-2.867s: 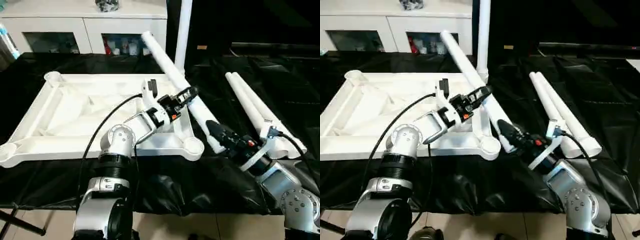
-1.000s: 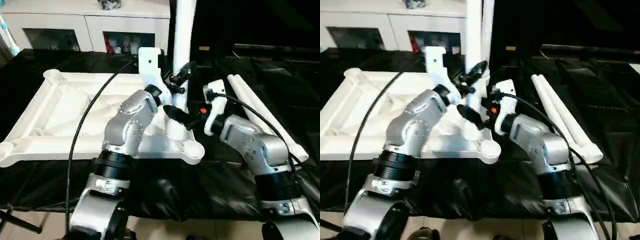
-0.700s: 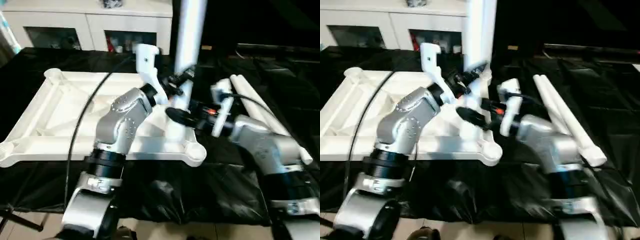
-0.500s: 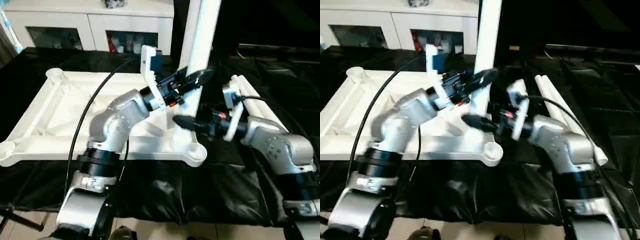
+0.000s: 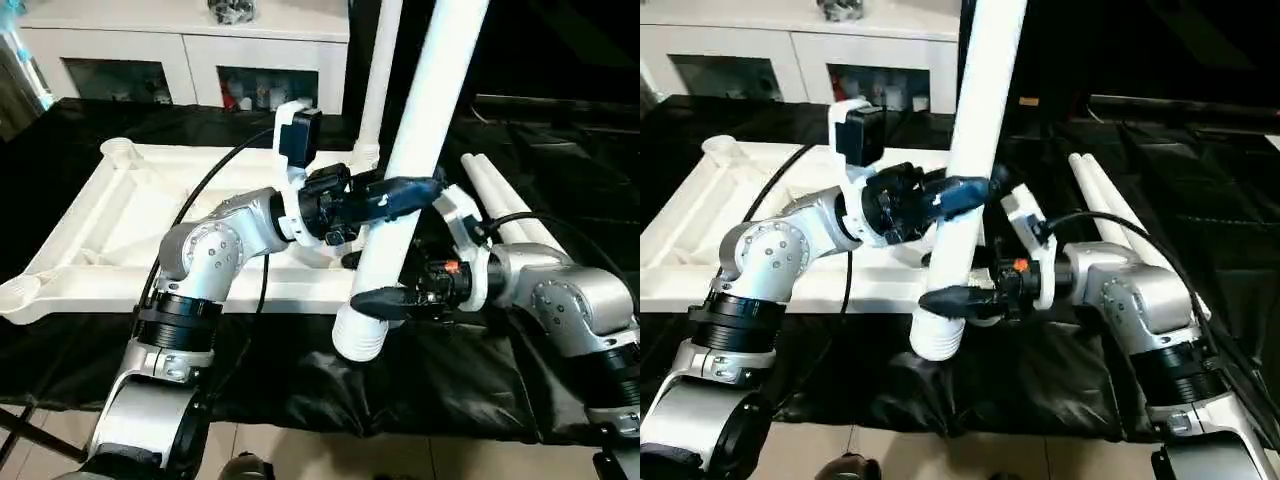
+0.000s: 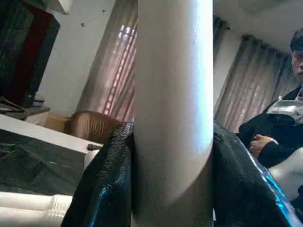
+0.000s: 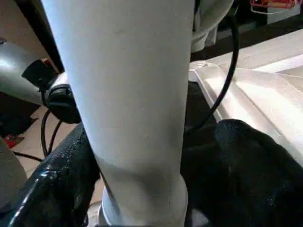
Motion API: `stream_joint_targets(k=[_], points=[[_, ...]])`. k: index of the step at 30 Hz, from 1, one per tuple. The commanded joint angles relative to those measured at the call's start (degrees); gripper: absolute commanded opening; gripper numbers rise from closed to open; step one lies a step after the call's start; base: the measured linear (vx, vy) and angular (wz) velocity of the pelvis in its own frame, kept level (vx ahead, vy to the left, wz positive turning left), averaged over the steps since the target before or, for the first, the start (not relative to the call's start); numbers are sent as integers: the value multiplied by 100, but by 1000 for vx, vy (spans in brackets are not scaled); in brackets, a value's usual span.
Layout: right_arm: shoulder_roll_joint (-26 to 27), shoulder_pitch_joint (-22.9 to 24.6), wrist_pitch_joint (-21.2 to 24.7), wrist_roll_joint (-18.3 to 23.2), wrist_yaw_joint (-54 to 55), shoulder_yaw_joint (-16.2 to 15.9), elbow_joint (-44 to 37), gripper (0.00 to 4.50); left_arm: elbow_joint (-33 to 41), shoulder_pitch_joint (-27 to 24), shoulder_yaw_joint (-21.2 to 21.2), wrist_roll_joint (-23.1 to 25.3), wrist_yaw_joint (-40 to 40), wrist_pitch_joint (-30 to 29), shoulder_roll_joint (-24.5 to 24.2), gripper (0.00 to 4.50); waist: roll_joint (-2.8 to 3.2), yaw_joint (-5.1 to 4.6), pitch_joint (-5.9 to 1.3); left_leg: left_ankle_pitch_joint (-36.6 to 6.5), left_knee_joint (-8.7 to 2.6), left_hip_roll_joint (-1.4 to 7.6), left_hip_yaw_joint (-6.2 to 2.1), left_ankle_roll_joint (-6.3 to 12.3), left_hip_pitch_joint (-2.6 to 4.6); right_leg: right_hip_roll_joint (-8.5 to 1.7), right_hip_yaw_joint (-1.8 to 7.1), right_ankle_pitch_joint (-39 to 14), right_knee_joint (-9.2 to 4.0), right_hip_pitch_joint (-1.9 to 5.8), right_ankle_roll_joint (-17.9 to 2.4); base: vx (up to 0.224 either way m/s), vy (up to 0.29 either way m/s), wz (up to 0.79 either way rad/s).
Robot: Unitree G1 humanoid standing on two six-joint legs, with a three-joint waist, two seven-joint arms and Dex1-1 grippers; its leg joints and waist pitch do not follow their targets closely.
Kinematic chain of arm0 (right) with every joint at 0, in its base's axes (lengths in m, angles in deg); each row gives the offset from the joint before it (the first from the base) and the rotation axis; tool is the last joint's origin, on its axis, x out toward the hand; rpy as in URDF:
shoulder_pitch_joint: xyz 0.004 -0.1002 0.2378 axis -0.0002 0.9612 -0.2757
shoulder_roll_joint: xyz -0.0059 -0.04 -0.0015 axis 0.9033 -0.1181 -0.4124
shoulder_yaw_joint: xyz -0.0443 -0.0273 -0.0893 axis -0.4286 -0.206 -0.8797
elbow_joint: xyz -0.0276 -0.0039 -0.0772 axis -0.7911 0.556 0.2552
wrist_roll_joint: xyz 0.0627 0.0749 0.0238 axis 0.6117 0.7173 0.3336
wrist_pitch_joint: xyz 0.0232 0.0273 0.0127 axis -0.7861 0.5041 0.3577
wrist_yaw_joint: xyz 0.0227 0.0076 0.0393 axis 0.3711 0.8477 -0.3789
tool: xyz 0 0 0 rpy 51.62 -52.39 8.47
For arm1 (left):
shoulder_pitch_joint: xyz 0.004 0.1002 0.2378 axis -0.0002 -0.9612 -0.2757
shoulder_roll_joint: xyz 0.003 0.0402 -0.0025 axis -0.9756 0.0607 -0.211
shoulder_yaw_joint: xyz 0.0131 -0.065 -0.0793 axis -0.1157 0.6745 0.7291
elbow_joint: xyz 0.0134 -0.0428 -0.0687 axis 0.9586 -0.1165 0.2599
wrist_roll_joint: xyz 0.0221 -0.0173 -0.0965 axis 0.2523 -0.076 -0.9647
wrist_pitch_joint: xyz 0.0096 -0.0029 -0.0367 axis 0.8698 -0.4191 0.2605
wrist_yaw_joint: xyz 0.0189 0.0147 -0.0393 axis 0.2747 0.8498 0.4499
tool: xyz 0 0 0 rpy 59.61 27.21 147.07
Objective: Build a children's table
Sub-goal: Rotate leg to tighten
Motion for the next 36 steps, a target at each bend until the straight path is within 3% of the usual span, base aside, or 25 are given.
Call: stream_joint_targets(k=[1, 7, 10, 14, 21, 24, 29, 30, 31, 33, 34, 36], points=[[-75, -69, -30, -107, -14, -68, -12, 358, 194, 102, -73, -122, -167, -73, -19, 184, -135, -7, -459, -1846, -399, 94, -18, -40, 170, -204, 166, -2908, -465, 249, -735, 0, 0, 0], [-64, -30, 13, -28, -33, -24, -52, 292, 214, 73, -41, -132, -172, -91, -35, 184, -133, -2, -467, -1805, -396, 93, -21, -38, 167, -211, 167, -2878, -458, 250, -732, 0, 0, 0], [-31, -27, 45, -4, -19, 22, -56, 282, 185, 83, -27, -103, -158, -63, -19, 184, -134, 0, -475, -1753, -395, 96, -21, -26, 162, -206, 170, -2781, -443, 253, -765, 0, 0, 0], [9, -42, 62, 30, 22, 89, -21, 233, 118, 102, 6, -90, -126, -6, 31, 184, -124, 2, -488, -1668, -395, 99, -16, -11, 154, -199, 181, -2510, -411, 262, -872, 0, 0, 0], [129, 17, 43, 94, 336, 277, -99, 200, 160, 23, 50, -57, 103, 34, 99, 184, -149, 6, -502, -1482, -387, 106, -3, 28, 146, -198, 196, -2143, -349, 278, -1032, 0, 0, 0], [283, 78, -50, 52, 777, 440, -206, 193, 265, -59, 137, 10, 407, 167, 189, 254, -171, 10, -505, -1392, -387, 110, -5, 10, 139, -212, 201, -2068, -339, 274, -1043, 0, 0, 0], [491, 113, -275, -197, 1410, 575, -273, 191, 396, -141, 107, 534, 1043, 683, 307, 258, -184, -9, -501, -1624, -406, 103, -5, -98, 159, -202, 197, -2291, -382, 267, -857, 0, 0, 0], [652, 71, -334, -488, 2054, 643, -279, 191, 345, -85, 128, 975, 1780, 917, 399, 258, -114, -12, -489, -1669, -421, 125, -25, -155, 159, -208, 211, -2314, -393, 245, -815, 0, 0, 0], [704, 45, -332, -596, 2287, 660, -275, 191, 312, -52, 129, 1143, 2046, 994, 425, 258, -154, -33, -486, -1740, -416, 105, -22, -225, 167, -198, 191, -2434, -414, 240, -738, 0, 0, 0], [758, 17, -388, -729, 2513, 671, -263, 190, 259, -7, 145, 1292, 2338, 1036, 463, 258, -161, -25, -489, -1790, -415, 95, -23, -240, 180, -207, 185, -2596, -434, 243, -653, 0, 0, 0], [775, 3, -393, -761, 2584, 680, -251, 190, 236, 10, 150, 1335, 2426, 1042, 474, 258, -158, -32, -484, -1846, -419, 84, -27, -242, 169, -197, 173, -2770, -467, 242, -514, 0, 0, 0], [895, -73, -343, -887, 3023, 777, -207, 190, 101, 109, 124, 1725, 2994, 1178, 505, 258, -144, -49, -483, -1883, -420, 78, -37, -254, 165, -187, 164, -2842, -482, 223, -436, 0, 0, 0]])
